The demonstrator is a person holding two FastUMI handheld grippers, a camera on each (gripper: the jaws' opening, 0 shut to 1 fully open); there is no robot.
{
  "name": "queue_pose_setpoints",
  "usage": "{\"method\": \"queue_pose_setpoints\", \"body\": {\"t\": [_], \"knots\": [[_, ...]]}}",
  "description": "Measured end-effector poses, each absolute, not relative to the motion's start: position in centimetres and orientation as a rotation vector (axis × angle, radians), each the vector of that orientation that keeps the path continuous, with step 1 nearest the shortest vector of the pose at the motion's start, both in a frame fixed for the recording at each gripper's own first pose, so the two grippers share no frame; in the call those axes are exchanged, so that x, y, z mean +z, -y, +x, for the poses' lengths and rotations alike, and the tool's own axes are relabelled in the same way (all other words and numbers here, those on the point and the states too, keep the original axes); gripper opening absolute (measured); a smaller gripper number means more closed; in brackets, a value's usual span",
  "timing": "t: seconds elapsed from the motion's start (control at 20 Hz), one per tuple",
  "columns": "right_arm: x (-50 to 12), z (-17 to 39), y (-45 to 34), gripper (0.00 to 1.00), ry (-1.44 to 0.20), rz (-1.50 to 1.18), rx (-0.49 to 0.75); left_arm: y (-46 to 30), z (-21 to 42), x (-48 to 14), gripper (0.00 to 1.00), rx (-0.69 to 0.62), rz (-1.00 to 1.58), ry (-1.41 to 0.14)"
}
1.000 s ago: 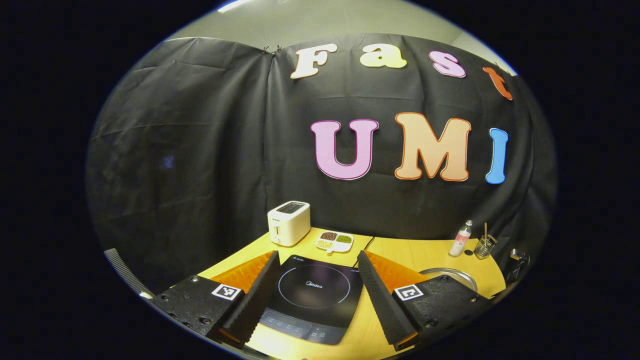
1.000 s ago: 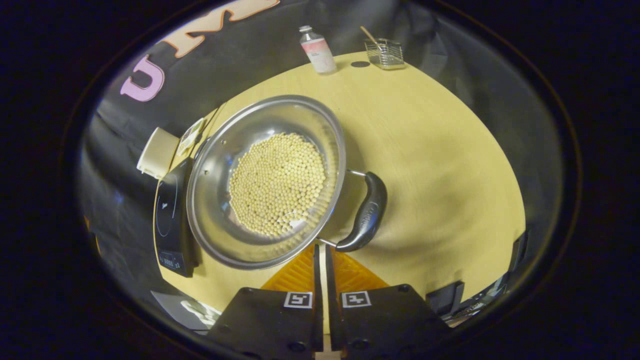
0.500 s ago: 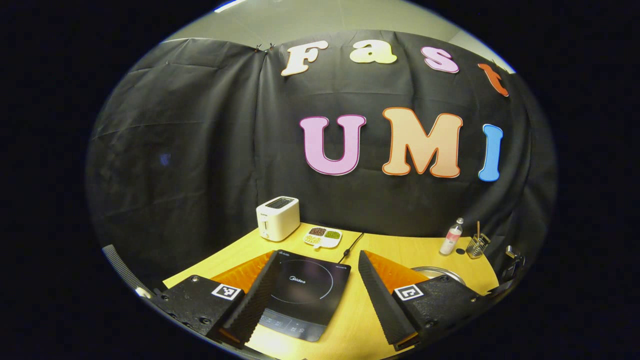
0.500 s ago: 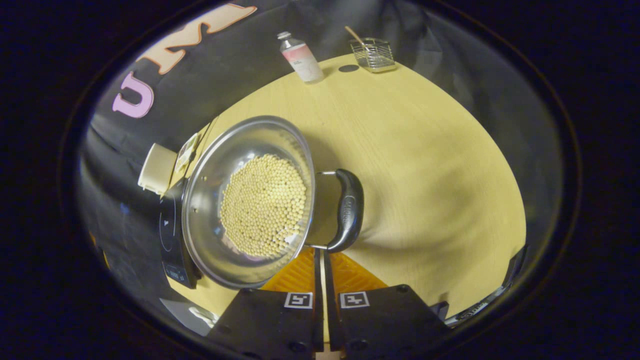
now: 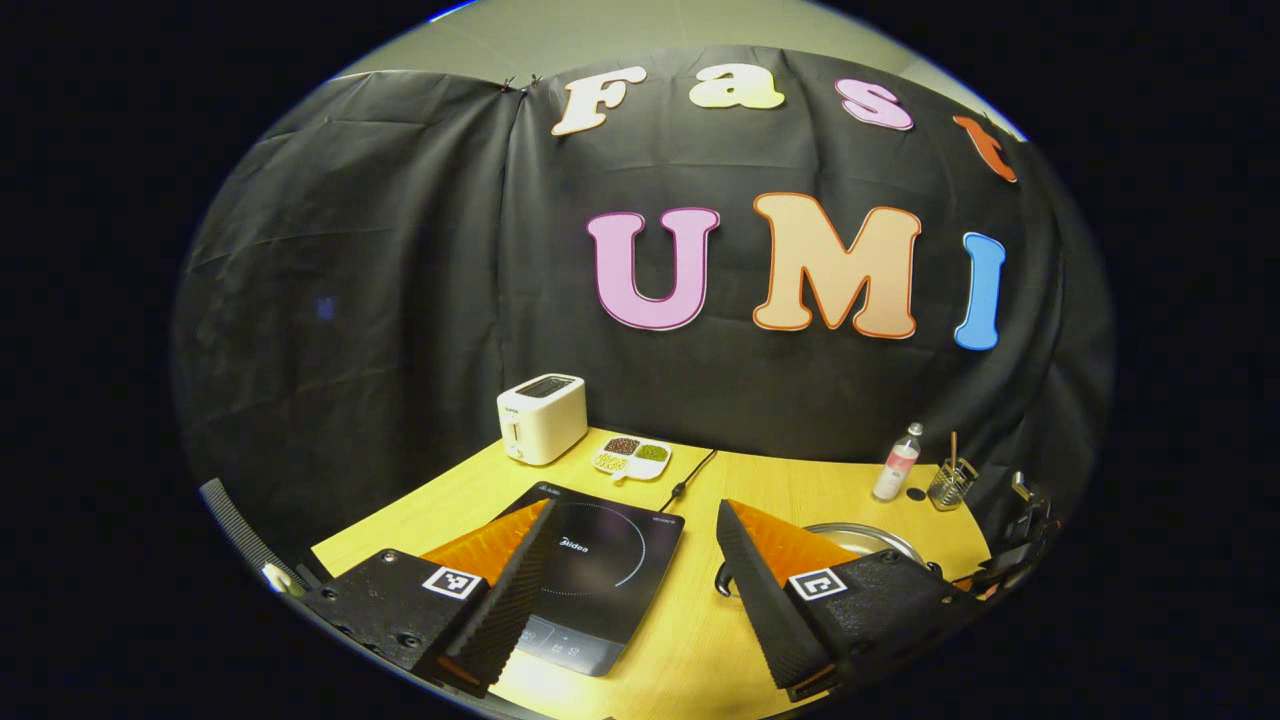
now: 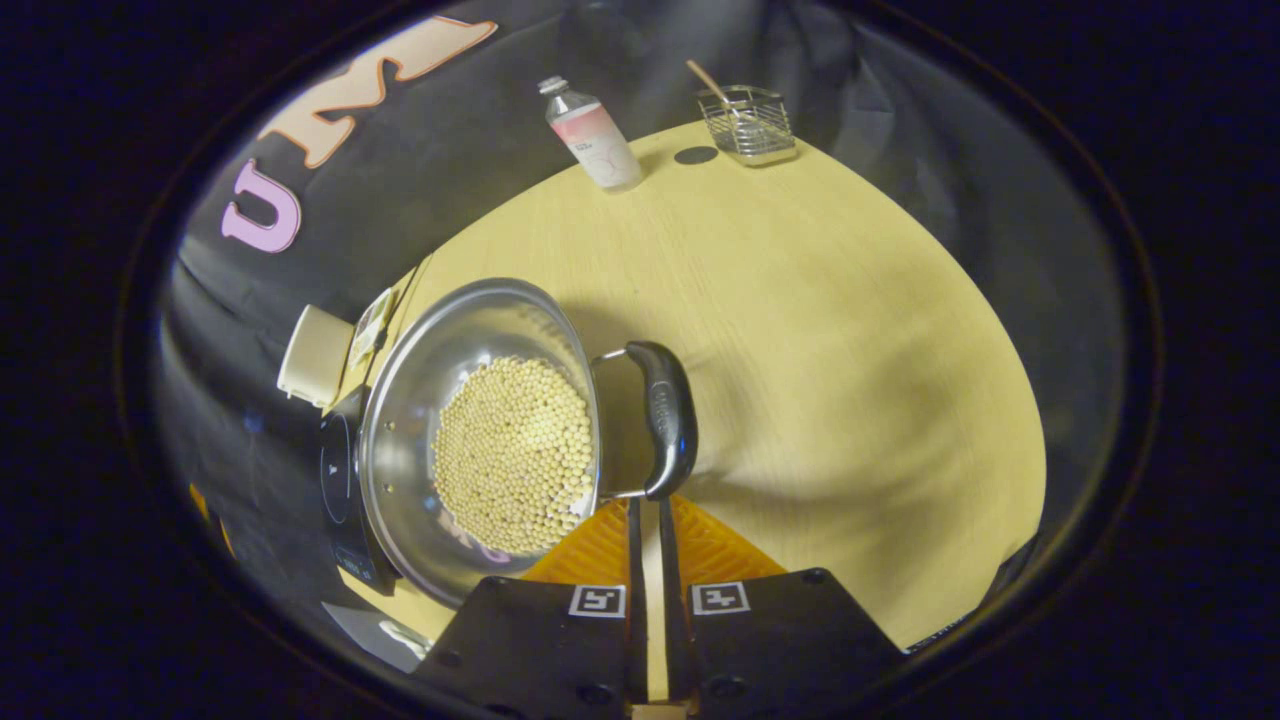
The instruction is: First push the handle of the pot to place it horizontally, then grasp the pot with both hands and set it on the induction cooktop.
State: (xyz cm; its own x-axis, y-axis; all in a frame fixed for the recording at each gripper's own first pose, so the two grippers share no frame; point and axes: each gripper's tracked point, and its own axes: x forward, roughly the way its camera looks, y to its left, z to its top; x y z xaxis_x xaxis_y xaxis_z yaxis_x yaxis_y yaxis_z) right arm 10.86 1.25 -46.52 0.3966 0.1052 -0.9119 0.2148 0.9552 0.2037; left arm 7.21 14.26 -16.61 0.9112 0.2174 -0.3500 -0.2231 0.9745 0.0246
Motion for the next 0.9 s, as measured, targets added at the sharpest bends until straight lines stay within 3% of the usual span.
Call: {"method": "queue_pose_setpoints", "body": {"t": [0.25, 0.3, 0.35, 0.4, 0.45, 0.5, 0.55, 0.7, 0.8, 0.9], "knots": [[-46.0, 10.5, -1.1, 0.1, -1.195, 0.306, -0.048, -13.4, 7.9, -17.6, 0.96, 0.214, -0.04, -0.376], [-45.9, 10.1, -1.4, 0.0, -1.208, 0.32, -0.028, -13.1, 8.0, -17.7, 0.96, 0.207, -0.051, -0.381], [-45.4, 9.6, -1.3, 0.1, -1.22, 0.328, -0.011, -12.8, 8.1, -18.1, 0.96, 0.198, -0.062, -0.385], [-45.1, 9.3, -1.1, 0.1, -1.229, 0.327, 0.0, -12.5, 8.2, -18.4, 0.96, 0.189, -0.069, -0.393], [-44.3, 8.9, -1.1, 0.23, -1.234, 0.332, 0.029, -12.5, 8.3, -18.8, 0.92, 0.182, -0.072, -0.401], [-44.0, 8.5, -0.8, 0.11, -1.227, 0.322, 0.04, -12.4, 8.4, -19.1, 0.96, 0.176, -0.072, -0.408], [-43.0, 8.7, -0.3, 0.23, -1.218, 0.316, 0.045, -12.3, 8.6, -19.6, 0.96, 0.17, -0.072, -0.416], [-40.7, 9.9, -0.4, 0.22, -1.176, 0.397, 0.057, -11.4, 9.3, -21.3, 0.96, 0.121, -0.089, -0.461], [-39.6, 11.3, -1.0, 0.4, -1.141, 0.473, 0.062, -10.7, 10.0, -22.8, 0.95, 0.077, -0.124, -0.498], [-39.6, 12.4, -1.0, 0.77, -1.123, 0.502, 0.058, -9.5, 10.6, -24.5, 0.95, 0.017, -0.179, -0.535]]}}
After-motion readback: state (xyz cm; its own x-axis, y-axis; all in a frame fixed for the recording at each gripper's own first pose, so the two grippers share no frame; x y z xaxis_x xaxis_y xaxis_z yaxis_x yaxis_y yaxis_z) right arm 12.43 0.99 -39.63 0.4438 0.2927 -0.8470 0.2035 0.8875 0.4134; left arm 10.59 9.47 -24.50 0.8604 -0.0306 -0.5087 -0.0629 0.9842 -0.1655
